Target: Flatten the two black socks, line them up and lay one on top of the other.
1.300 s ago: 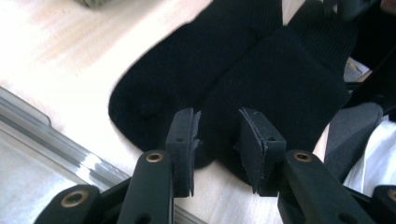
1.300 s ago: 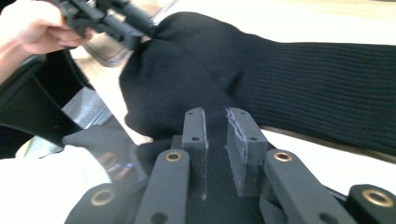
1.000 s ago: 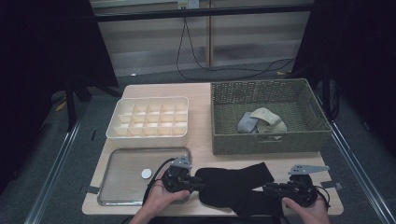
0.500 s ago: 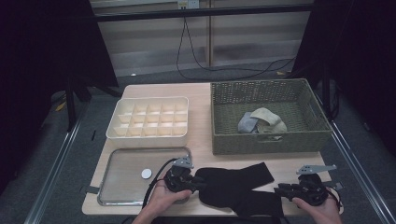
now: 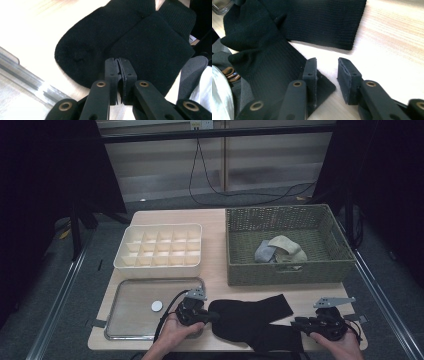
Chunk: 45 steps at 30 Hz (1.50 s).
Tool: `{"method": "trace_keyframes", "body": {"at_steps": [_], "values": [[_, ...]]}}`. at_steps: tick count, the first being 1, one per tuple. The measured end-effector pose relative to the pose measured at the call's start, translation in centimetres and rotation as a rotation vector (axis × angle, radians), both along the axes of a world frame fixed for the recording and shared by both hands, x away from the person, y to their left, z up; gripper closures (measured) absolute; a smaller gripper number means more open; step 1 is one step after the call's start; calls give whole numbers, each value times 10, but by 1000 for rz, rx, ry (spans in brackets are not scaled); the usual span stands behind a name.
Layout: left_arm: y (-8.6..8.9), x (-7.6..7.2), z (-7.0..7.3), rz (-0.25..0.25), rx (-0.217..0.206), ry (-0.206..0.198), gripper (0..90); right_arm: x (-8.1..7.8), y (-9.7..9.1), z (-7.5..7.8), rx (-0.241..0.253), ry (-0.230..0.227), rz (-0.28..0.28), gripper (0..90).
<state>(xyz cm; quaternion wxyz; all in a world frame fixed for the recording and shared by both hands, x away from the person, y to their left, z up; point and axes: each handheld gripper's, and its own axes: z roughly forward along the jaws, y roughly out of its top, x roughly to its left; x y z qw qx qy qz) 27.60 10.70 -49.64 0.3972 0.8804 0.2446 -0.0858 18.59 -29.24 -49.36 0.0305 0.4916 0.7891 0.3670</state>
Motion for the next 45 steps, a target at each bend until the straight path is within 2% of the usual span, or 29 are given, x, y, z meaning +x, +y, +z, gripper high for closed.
{"method": "trace_keyframes", "body": {"at_steps": [6,9,11,13,19,23,26,30,34,37,41,45], "values": [[6,3,6,21,-23,-1,874,-1,0,2,5,-8,8,659],[6,4,5,38,-25,-10,874,-1,0,3,-13,11,22,643],[6,4,5,42,-42,0,873,-3,-1,4,-5,12,25,637],[7,4,5,41,-23,-6,873,-3,-1,3,-5,13,22,636],[13,3,3,47,-28,6,873,-3,3,1,-28,-9,47,721],[15,4,4,50,-41,12,873,-2,4,1,-29,-4,29,827],[16,4,3,51,-46,17,873,-1,6,1,-35,-5,32,862],[18,3,6,50,-57,17,873,0,3,5,5,-16,11,874],[21,-1,16,25,-69,-3,874,0,-4,9,52,-27,-14,876],[23,-3,20,28,-86,-11,875,1,-5,13,83,-36,-24,878],[28,-1,24,37,-103,-12,875,6,-5,26,101,-65,-20,879],[31,3,28,55,-122,-15,875,20,-2,38,103,-78,-1,878]]}}
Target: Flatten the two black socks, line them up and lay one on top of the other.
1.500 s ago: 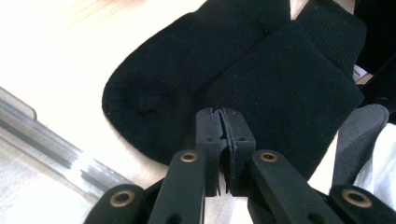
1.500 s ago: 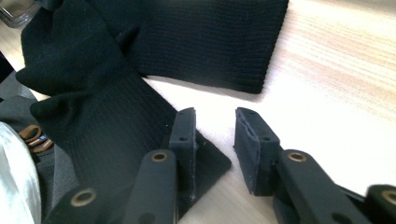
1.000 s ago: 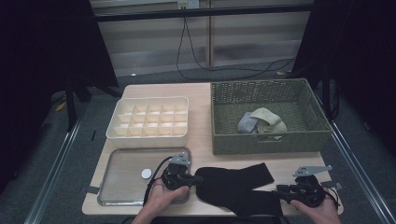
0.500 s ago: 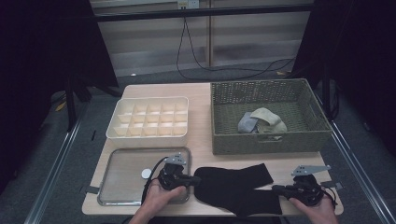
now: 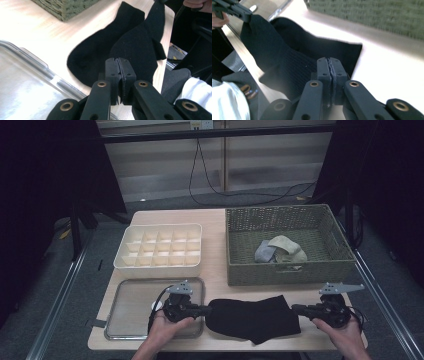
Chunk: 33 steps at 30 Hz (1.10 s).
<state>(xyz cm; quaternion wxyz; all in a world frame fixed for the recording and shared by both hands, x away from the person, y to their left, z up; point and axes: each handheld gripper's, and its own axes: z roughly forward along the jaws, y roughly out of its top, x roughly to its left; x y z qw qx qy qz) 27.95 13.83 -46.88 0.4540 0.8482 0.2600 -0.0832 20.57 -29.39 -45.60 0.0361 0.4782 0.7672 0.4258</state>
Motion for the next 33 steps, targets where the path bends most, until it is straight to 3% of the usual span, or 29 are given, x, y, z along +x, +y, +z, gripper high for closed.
{"method": "trace_keyframes", "body": {"at_steps": [13,21,26,33], "values": [[3,14,1,32,8,-6,875,36,5,8,8,-12,-8,879],[-4,20,-8,43,37,12,875,52,13,-22,13,3,-37,854],[0,22,-12,54,39,21,873,48,14,-26,4,-7,-55,753],[-1,21,-14,57,36,22,871,25,9,-28,-26,-7,-79,719]]}}
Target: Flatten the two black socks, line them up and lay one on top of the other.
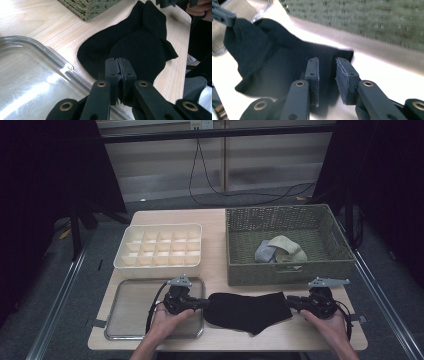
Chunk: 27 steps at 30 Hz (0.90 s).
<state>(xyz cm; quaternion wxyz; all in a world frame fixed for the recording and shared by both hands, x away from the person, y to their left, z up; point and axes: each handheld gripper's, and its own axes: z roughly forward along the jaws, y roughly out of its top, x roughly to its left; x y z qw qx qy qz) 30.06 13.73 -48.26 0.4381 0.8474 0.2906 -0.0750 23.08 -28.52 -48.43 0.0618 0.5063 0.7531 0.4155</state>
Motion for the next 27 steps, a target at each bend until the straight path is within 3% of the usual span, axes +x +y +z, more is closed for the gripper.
{"method": "trace_keyframes", "body": {"at_steps": [6,10,13,19,24,27], "values": [[-5,0,-3,-7,0,6,865,-5,2,-10,-35,33,6,711],[-5,-1,-3,-14,-2,9,837,-5,5,-12,-59,23,6,742],[-8,-3,-4,-20,21,-12,798,-7,6,-13,-62,18,-1,788],[-12,-7,-9,-34,40,0,738,-9,5,-13,-69,25,0,834],[-17,-14,-10,-74,73,11,804,-14,-2,-12,-69,31,-6,844],[-20,-19,-8,-84,57,4,864,-18,-5,-12,-61,38,-19,846]]}}
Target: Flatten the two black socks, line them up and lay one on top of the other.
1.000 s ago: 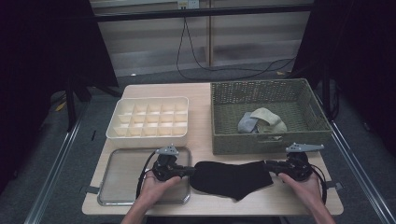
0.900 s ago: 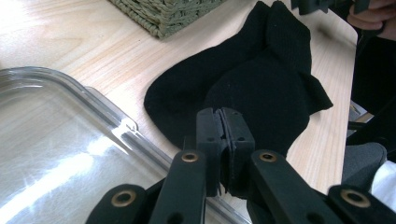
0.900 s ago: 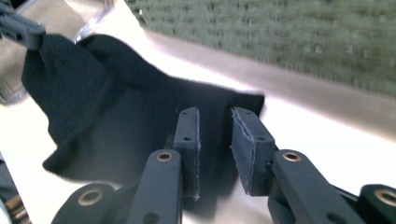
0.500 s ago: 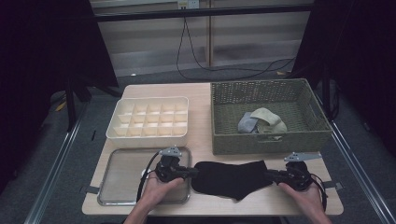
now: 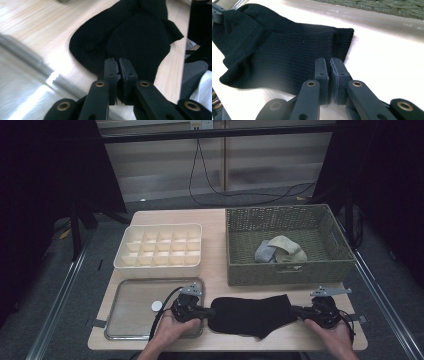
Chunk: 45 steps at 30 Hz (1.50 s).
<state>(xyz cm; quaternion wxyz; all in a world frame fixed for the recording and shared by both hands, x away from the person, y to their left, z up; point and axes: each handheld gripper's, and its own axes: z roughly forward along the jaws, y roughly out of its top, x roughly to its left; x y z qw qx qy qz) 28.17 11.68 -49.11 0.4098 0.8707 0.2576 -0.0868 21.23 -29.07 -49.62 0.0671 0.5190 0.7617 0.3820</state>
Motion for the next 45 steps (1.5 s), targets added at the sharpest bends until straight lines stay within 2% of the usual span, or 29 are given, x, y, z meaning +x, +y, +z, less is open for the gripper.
{"method": "trace_keyframes", "body": {"at_steps": [2,6,13,15,20,24,29,30,33,39,43,45], "values": [[-1,-1,1,-8,-15,8,869,-1,-1,1,16,7,-14,847],[4,-2,6,-6,-62,23,869,-4,-2,6,43,-11,-14,858],[12,-1,13,4,-93,23,869,-16,-10,16,117,-53,-40,865],[12,0,17,-4,-86,5,869,-20,-12,20,132,-56,-43,865],[15,6,29,10,-109,-16,871,-24,-15,28,161,-74,-43,867],[15,15,32,19,-105,-21,871,-19,-12,34,156,-80,-38,869],[13,25,24,43,-91,2,871,-6,-7,29,142,-67,-37,871],[12,26,23,40,-88,10,871,-4,-7,28,147,-59,-38,871],[10,27,23,44,-91,1,871,2,-8,26,132,-51,-42,871],[6,32,16,49,-80,13,871,4,-12,28,147,-63,-61,871],[3,33,14,62,-68,3,870,7,-9,22,129,-49,-63,871],[2,35,11,60,-71,15,870,9,-9,18,109,-36,-62,871]]}}
